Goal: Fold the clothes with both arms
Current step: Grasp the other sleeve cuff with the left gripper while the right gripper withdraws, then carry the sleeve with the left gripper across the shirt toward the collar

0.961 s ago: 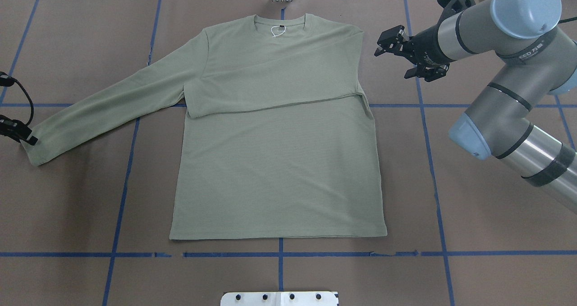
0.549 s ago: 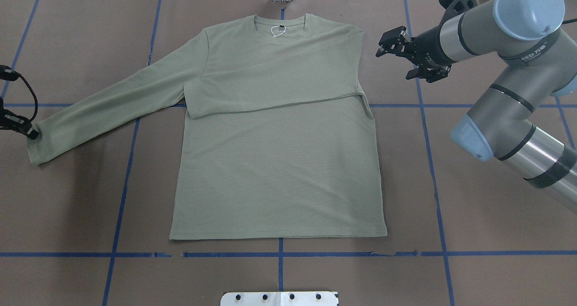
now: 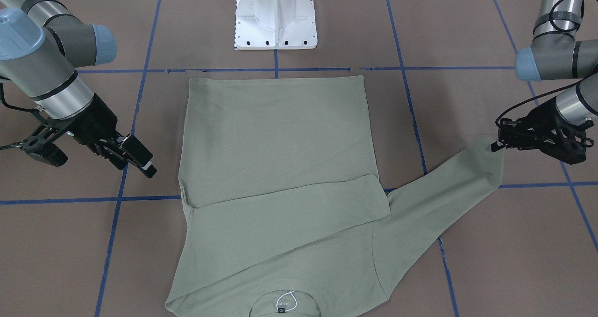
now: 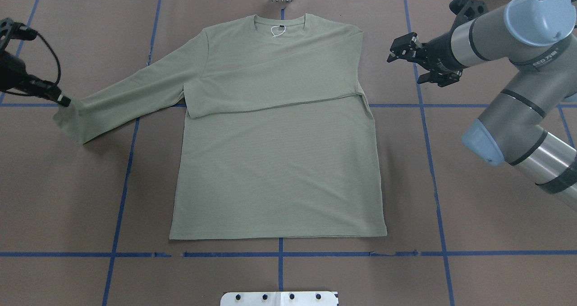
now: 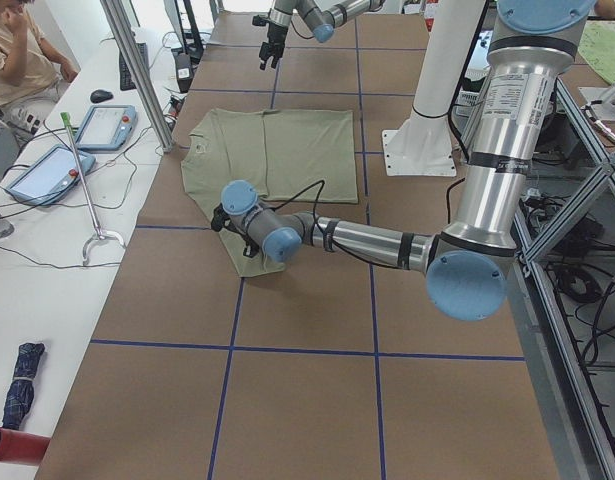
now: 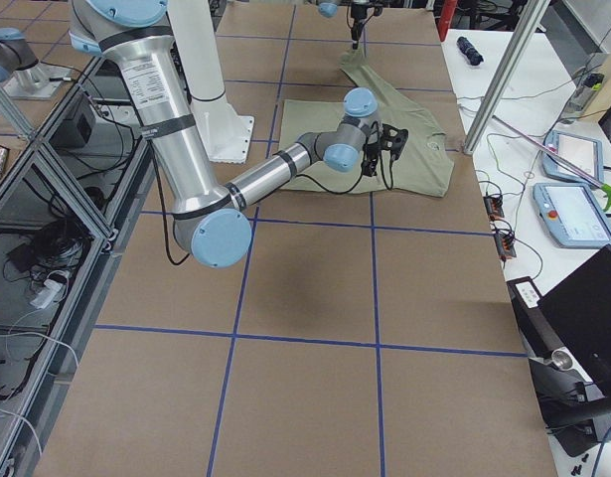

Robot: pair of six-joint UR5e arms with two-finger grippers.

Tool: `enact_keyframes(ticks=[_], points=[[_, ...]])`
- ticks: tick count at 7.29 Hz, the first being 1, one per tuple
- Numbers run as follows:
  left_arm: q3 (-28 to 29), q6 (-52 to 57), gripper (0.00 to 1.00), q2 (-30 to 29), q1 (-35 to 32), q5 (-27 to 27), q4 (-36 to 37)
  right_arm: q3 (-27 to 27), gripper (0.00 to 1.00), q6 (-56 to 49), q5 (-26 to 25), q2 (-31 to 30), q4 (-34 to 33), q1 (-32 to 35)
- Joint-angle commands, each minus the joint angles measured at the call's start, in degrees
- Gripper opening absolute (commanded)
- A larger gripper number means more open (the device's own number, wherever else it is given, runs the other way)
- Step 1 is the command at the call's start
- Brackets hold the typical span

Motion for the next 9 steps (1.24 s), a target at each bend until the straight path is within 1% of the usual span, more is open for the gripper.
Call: enact_keyframes(ticks=[1, 2, 3, 4, 5, 6, 7, 8, 9], points=[[-0.6, -18.9, 0.0, -12.1, 8.3, 0.0, -0.2, 1.0, 0.99, -10.6, 0.9, -5.7, 0.1, 2.7], [2.5, -28.5, 0.0, -19.4, 12.2, 1.3, -0.8, 1.0, 1.0, -11.1, 1.6, -7.3, 0.3, 3.9], [9.0, -35.9, 0.0, -29.2, 14.8, 6.1, -1.9, 0.7, 1.0, -12.1, 1.5, -8.9, 2.0, 4.2], [14.9, -42.0, 0.0, -36.3, 16.2, 10.1, -6.2, 0.4, 1.0, -14.3, 1.8, -10.9, 3.6, 5.2], [22.0, -46.3, 0.0, -42.9, 16.2, 12.5, -11.5, 0.7, 1.0, -16.0, 1.8, -12.5, 3.7, 5.8], [28.0, -50.0, 0.0, -48.5, 16.7, 17.2, -15.1, 0.8, 1.0, -16.3, 1.9, -13.2, 3.8, 5.9], [29.9, -50.4, 0.0, -49.9, 21.9, 24.7, -17.4, 0.7, 1.0, -16.3, 2.0, -13.6, 4.9, 6.0], [30.0, -50.5, 0.0, -50.0, 26.2, 30.7, -19.4, 0.6, 1.0, -16.4, 2.1, -15.7, 7.6, 7.1], [30.6, -50.4, 0.0, -49.8, 29.2, 32.4, -20.0, 0.3, 1.0, -16.4, 2.2, -16.9, 9.8, 7.5]])
